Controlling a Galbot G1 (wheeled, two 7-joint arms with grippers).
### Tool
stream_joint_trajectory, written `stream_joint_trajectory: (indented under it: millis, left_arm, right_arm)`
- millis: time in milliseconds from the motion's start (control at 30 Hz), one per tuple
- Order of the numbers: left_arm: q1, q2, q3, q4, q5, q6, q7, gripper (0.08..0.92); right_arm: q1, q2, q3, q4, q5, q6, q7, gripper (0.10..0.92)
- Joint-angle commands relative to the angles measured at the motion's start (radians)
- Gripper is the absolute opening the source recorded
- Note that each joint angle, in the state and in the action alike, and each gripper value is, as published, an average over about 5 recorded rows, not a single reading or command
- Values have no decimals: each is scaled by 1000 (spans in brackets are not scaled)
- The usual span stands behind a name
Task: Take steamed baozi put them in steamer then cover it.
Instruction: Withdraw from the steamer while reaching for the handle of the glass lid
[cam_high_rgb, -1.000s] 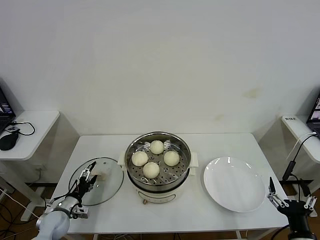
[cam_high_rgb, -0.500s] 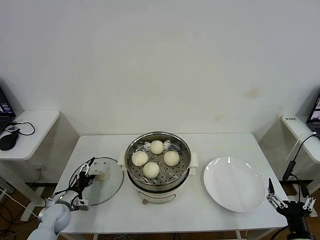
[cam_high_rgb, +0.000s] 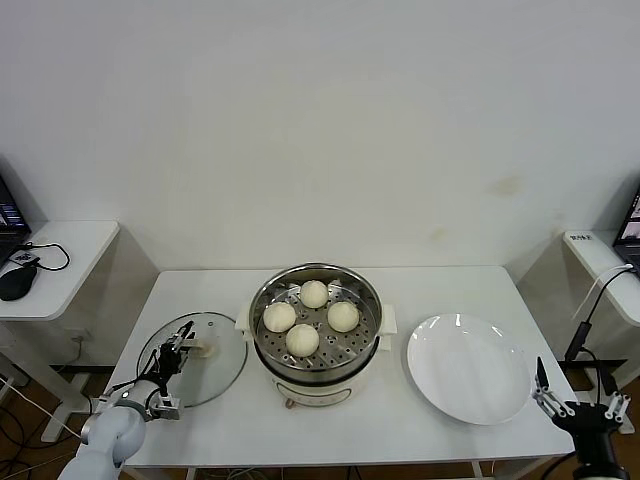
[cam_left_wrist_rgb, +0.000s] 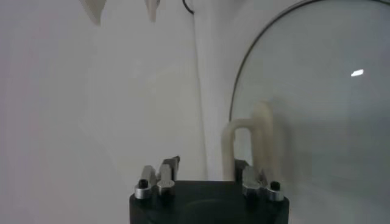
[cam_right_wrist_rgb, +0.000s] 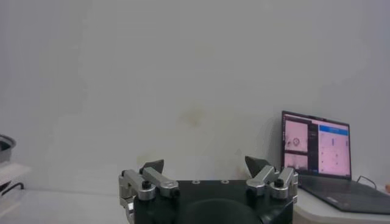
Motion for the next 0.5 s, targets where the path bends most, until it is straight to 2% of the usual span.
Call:
stream_joint_trajectory:
  millis: [33,267,367,500]
  left_arm:
    - [17,-1,-21,-22,-10,8,-13,360]
    - [122,9,-118,-198,-12,63,20,168]
    - [179,10,-175,-298,-6,100,41,136]
    - [258,17,-257,-445,8,148,88,136]
  right_arm:
    - [5,-2,-8,-6,0,-1,-3,823]
    - [10,-14,-43,-11,-8,0,-9,823]
    - [14,-23,-58,-14,-9,0,-11,822]
    - [18,-37,-77,-16,-13,2,-12,823]
